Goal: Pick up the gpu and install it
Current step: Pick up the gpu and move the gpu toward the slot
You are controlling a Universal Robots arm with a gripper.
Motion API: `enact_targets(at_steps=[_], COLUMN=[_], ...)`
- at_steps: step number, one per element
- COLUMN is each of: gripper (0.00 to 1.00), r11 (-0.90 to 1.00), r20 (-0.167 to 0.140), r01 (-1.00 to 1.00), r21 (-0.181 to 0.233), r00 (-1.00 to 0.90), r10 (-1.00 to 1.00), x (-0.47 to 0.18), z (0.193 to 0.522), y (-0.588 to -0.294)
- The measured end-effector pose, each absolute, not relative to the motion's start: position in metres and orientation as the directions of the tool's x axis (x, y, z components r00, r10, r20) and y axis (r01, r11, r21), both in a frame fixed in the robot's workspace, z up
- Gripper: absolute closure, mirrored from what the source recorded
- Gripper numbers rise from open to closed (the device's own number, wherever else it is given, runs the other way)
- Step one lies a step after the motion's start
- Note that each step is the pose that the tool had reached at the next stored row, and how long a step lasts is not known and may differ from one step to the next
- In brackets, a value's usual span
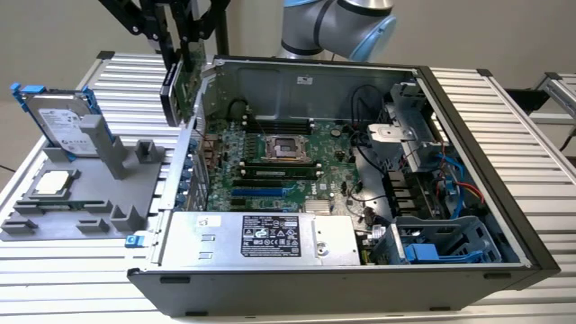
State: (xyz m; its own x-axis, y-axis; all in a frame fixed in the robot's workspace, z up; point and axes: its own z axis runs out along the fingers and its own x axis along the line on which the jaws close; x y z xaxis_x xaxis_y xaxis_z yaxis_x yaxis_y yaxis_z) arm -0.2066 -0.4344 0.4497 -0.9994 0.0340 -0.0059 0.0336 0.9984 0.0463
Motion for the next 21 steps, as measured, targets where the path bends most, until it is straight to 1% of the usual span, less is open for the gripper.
enact_targets(at_steps=[21], gripper=[1.00], r11=[0.998], r20=[-0.006], r01=[0.034], r21=[0.046], r00=[-0.999], r10=[0.034], x=[-0.1979], z=[0.4498], y=[-0.4344])
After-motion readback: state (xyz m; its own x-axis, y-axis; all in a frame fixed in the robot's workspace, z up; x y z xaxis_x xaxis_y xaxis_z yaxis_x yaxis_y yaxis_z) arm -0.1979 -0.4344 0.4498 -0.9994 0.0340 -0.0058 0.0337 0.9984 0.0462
